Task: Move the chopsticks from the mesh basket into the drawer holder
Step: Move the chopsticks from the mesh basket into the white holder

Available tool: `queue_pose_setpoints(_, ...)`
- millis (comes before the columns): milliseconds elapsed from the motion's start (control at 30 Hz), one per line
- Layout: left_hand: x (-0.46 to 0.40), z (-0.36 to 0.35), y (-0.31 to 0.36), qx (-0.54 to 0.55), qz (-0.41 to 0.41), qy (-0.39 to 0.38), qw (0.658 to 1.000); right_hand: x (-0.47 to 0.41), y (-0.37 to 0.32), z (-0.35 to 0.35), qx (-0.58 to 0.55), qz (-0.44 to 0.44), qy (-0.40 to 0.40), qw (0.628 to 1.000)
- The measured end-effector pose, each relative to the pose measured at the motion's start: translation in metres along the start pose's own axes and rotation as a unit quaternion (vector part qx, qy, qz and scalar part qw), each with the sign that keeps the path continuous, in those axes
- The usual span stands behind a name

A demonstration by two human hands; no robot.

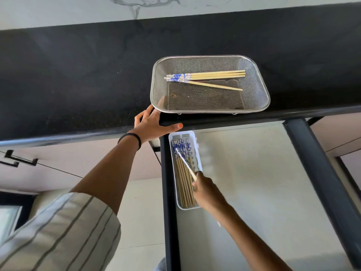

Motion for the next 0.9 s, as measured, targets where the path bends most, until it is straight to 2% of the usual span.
queue_pose_setpoints(300, -0.002, -0.003, -0.002, -0.007, 0.005, 0.023, 1.0, -0.034, -0.021, -0.035, 0.021, -0.033, 0.035, 0.999)
queue_pose_setpoints(533, -0.003, -0.003, -0.002, -0.01, 0.002, 0.034, 0.999, -0.055, -0.021, -0.04, 0.023, -0.053, 0.111, 0.992)
queue_pose_setpoints(667, -0.003, -0.003, -0.002, -0.013, 0.001, 0.033, 0.999, -0.057, -0.016, -0.042, 0.051, -0.025, 0.119, 0.991)
queue_pose_setpoints(900, -0.002, -0.003, -0.002, -0.011, -0.002, 0.03, 0.999, -0.052, -0.014, -0.041, 0.028, 0.011, 0.112, 0.993)
Point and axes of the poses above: each hand's wrist, its own x-axis away from the middle knuckle, its own z-axis out of the back of the hand, y = z × x, the point moved 5 cm from there along -x, towards the middle knuckle, and after that the axes turned 15 degrees about -x, right-handed, at the moved point
